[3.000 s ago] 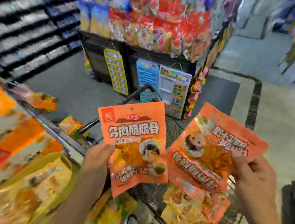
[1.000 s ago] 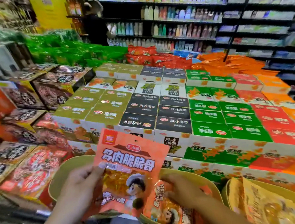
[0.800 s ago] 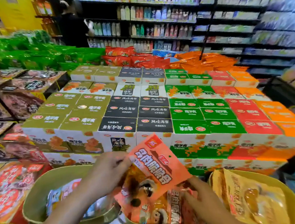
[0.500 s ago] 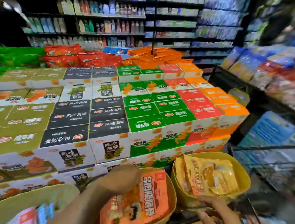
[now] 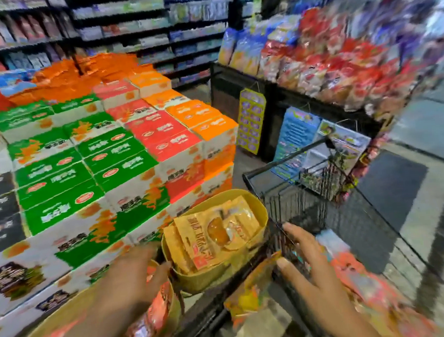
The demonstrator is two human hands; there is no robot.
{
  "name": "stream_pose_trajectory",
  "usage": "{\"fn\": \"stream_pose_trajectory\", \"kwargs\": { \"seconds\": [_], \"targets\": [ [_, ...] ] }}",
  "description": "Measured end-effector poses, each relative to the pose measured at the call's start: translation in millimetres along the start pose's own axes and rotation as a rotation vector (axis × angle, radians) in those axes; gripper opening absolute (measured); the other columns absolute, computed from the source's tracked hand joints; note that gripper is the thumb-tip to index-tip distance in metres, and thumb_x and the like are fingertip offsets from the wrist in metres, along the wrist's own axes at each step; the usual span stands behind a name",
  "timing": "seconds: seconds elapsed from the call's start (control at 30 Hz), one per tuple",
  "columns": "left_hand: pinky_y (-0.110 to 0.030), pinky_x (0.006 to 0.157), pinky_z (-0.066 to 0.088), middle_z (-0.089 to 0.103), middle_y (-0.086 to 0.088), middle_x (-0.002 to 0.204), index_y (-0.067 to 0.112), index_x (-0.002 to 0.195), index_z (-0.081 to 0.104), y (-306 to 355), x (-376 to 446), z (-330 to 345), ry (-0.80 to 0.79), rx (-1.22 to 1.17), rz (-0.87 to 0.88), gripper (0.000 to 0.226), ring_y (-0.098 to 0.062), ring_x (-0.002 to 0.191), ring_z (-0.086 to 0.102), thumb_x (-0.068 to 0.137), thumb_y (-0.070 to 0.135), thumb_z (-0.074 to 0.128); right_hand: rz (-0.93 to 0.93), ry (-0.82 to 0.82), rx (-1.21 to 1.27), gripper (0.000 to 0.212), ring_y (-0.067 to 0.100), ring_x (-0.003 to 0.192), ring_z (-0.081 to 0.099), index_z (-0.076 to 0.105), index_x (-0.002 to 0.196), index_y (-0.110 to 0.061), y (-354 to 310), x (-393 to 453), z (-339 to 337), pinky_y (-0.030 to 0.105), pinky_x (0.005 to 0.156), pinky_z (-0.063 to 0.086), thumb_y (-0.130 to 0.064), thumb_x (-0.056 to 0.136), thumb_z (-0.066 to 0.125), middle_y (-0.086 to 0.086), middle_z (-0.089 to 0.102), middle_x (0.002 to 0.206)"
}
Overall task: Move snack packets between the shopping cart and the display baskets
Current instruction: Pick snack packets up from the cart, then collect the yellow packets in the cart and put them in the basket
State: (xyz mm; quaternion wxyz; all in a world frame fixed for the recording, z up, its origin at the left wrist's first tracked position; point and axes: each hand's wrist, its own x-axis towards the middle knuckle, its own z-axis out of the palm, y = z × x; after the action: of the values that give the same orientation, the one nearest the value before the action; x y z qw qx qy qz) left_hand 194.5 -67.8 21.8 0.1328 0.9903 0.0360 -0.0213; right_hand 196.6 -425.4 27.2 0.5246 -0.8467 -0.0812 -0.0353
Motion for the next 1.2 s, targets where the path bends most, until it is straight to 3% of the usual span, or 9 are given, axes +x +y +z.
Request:
{"fn": "stream_pose_trajectory", "kwargs": {
  "seconds": [0.17, 0.3, 0.43, 0.57, 0.7, 0.77, 0.87, 1.03, 1.2],
  "targets": [
    [-0.035, 0.107, 0.037, 0.041, 0.023, 0.145, 0.039, 0.153, 0.035, 126.9, 31.5, -1.5, 0.125, -0.249, 0.247, 0.068, 0.0, 0.134, 0.036, 0.093, 0.071, 0.039, 0.096, 0.085, -0.011, 0.071, 0.004, 0.152, 0.034, 0.036, 0.153, -0.054, 42.1, 1.7, -60.8, 0.048, 0.124, 0.034, -0.081, 0.089, 0.053, -0.027, 0.035, 0.162],
    [-0.02, 0.109, 0.022, 0.031, 0.028, 0.146, 0.039, 0.154, 0.038, 229.3, 59.2, 40.8, 0.088, -0.37, 0.362, 0.065, 0.012, 0.133, 0.022, 0.093, 0.061, 0.043, 0.153, 0.128, -0.059, 0.064, -0.004, 0.153, 0.026, 0.034, 0.158, -0.043, 94.2, -5.9, -124.8, 0.043, 0.127, 0.03, -0.06, 0.1, 0.056, -0.026, 0.029, 0.166],
    [-0.026, 0.118, 0.026, 0.038, 0.026, 0.149, 0.042, 0.151, 0.04, 315.0, 81.2, 108.0, -0.04, -0.422, 0.419, 0.068, 0.005, 0.141, 0.031, 0.09, 0.071, 0.042, 0.248, 0.169, -0.088, 0.069, -0.001, 0.15, 0.032, 0.027, 0.158, -0.052, 148.1, -20.6, -190.5, 0.035, 0.121, 0.037, -0.066, 0.095, 0.054, -0.038, 0.023, 0.161],
    [-0.021, 0.114, 0.028, 0.039, 0.027, 0.138, 0.045, 0.144, 0.039, 389.4, 101.7, 175.2, -0.155, -0.386, 0.46, 0.057, 0.004, 0.135, 0.036, 0.092, 0.068, 0.045, 0.374, 0.188, -0.197, 0.068, 0.005, 0.158, 0.016, 0.023, 0.159, -0.047, 210.8, -42.1, -240.9, 0.035, 0.129, 0.019, -0.052, 0.102, 0.059, -0.017, 0.022, 0.17],
    [-0.022, 0.107, 0.034, 0.043, 0.027, 0.134, 0.048, 0.145, 0.037, 436.7, 120.3, 230.5, -0.355, -0.278, 0.616, 0.055, 0.002, 0.128, 0.042, 0.097, 0.076, 0.033, 0.472, 0.262, -0.201, 0.06, -0.02, 0.143, 0.013, 0.016, 0.146, -0.071, 255.6, -62.1, -274.1, 0.002, 0.112, 0.009, -0.074, 0.096, 0.049, -0.047, 0.01, 0.155],
    [-0.035, 0.112, 0.04, 0.049, 0.016, 0.142, 0.042, 0.146, 0.042, 453.3, 130.6, 257.4, -0.436, -0.241, 0.61, 0.064, -0.008, 0.133, 0.046, 0.095, 0.079, 0.031, 0.535, 0.299, -0.222, 0.066, -0.01, 0.144, 0.023, 0.026, 0.154, -0.055, 278.2, -69.4, -281.5, 0.009, 0.116, 0.017, -0.079, 0.095, 0.044, -0.034, 0.023, 0.16],
    [-0.04, 0.111, 0.043, 0.056, 0.002, 0.143, 0.027, 0.144, 0.051, 478.1, 148.5, 299.6, -0.544, -0.169, 0.596, 0.073, -0.02, 0.134, 0.051, 0.092, 0.076, 0.037, 0.669, 0.317, -0.272, 0.074, 0.019, 0.157, 0.026, 0.033, 0.163, -0.024, 319.2, -79.8, -283.1, 0.037, 0.128, 0.024, -0.056, 0.102, 0.059, 0.0, 0.031, 0.169],
    [-0.041, 0.1, 0.049, 0.06, 0.003, 0.135, 0.032, 0.138, 0.054, 501.6, 178.0, 379.4, -0.742, -0.086, 0.546, 0.073, -0.022, 0.125, 0.057, 0.088, 0.082, 0.034, 0.869, 0.363, -0.164, 0.078, 0.014, 0.153, 0.029, 0.029, 0.163, -0.034, 375.1, -83.2, -272.4, 0.031, 0.117, 0.032, -0.07, 0.097, 0.048, -0.006, 0.032, 0.167],
    [-0.035, 0.081, 0.045, 0.061, 0.008, 0.111, 0.032, 0.12, 0.058, 508.7, 196.2, 469.9, -1.007, -0.113, 0.33, 0.043, -0.026, 0.115, 0.061, 0.097, 0.067, 0.048, 1.097, 0.359, -0.085, 0.068, 0.021, 0.142, 0.043, 0.037, 0.159, -0.027, 440.4, -74.2, -240.6, 0.027, 0.104, 0.031, -0.056, 0.101, 0.057, 0.001, 0.045, 0.154]
  ]
}}
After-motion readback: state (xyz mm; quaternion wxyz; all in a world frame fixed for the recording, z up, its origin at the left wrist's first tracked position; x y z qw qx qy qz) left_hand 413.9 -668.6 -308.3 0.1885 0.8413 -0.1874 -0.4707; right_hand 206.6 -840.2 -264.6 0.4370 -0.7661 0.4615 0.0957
